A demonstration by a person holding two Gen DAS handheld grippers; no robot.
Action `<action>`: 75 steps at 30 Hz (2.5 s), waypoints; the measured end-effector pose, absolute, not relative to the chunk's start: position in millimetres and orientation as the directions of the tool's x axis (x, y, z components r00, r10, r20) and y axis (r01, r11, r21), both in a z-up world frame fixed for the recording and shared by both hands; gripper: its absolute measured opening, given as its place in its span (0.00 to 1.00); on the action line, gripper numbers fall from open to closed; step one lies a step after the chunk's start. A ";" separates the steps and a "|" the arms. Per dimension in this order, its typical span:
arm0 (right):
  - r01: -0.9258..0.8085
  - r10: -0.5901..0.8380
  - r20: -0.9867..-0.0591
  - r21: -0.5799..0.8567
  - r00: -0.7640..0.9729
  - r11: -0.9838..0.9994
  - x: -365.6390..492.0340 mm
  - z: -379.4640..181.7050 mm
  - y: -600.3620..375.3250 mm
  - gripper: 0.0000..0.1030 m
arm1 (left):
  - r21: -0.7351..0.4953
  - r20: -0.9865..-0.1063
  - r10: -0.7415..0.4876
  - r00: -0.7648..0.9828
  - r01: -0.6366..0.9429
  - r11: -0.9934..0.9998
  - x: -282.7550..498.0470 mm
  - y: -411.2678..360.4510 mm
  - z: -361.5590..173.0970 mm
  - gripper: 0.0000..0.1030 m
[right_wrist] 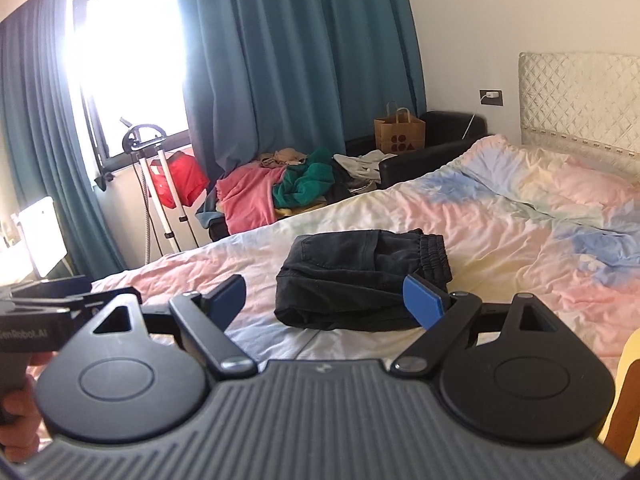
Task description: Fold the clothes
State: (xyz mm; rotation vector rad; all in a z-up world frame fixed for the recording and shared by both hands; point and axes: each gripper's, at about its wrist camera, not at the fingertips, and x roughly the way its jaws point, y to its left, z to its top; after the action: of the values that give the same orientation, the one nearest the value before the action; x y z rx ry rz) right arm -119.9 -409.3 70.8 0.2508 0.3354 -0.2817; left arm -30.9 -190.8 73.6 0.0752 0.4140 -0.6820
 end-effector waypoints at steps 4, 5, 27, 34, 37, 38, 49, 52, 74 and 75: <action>0.326 -0.264 -0.341 0.140 0.902 0.935 -121.7 62.8 -390.2 0.85 | -0.069 -0.383 -0.584 0.716 0.608 0.791 -37.3 -179.3 69.1 1.00; 0.332 -0.274 -0.336 0.131 0.901 0.934 -122.3 61.8 -386.3 0.85 | -0.067 -0.386 -0.572 0.724 0.596 0.800 -38.0 -177.7 67.7 1.00; 0.390 -0.353 -0.302 0.071 0.886 0.918 -87.4 -0.7 -358.6 0.85 | -0.061 -0.350 -0.555 0.755 0.573 0.817 -25.1 -159.7 18.4 1.00; 0.416 -0.387 -0.291 0.046 0.875 0.908 -84.3 -16.6 -356.8 0.85 | -0.029 -0.365 -0.535 0.762 0.564 0.825 -17.5 -167.9 -1.7 1.00; 0.415 -0.386 -0.295 0.043 0.874 0.909 -83.3 -22.2 -357.2 0.85 | -0.029 -0.371 -0.528 0.764 0.559 0.829 -15.6 -171.8 -9.0 1.00; 0.412 -0.379 -0.300 0.051 0.875 0.910 -82.7 -23.9 -358.3 0.85 | -0.029 -0.376 -0.527 0.762 0.558 0.829 -14.4 -172.9 -11.1 1.00; 0.434 -0.403 -0.321 0.027 0.857 0.901 -74.6 -34.1 -360.3 0.85 | -0.009 -0.396 -0.517 0.759 0.560 0.829 -12.4 -182.7 -22.5 1.00; 0.434 -0.401 -0.327 0.034 0.856 0.900 -74.5 -34.8 -362.0 0.85 | -0.010 -0.393 -0.519 0.759 0.561 0.828 -13.3 -182.9 -24.2 1.00; 0.442 -0.396 -0.347 0.065 0.850 0.894 -71.5 -35.8 -365.4 0.85 | -0.044 -0.397 -0.518 0.758 0.548 0.835 -12.3 -171.6 -19.5 1.00; 0.443 -0.397 -0.346 0.064 0.850 0.894 -71.7 -36.0 -365.1 0.85 | -0.042 -0.398 -0.518 0.757 0.549 0.835 -12.6 -172.3 -19.2 1.00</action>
State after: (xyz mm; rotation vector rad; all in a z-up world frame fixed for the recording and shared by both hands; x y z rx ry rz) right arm -71.7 -365.1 -36.0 0.1439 0.3333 -0.4438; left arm -12.6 -172.3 -19.2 0.0787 0.4103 -0.5820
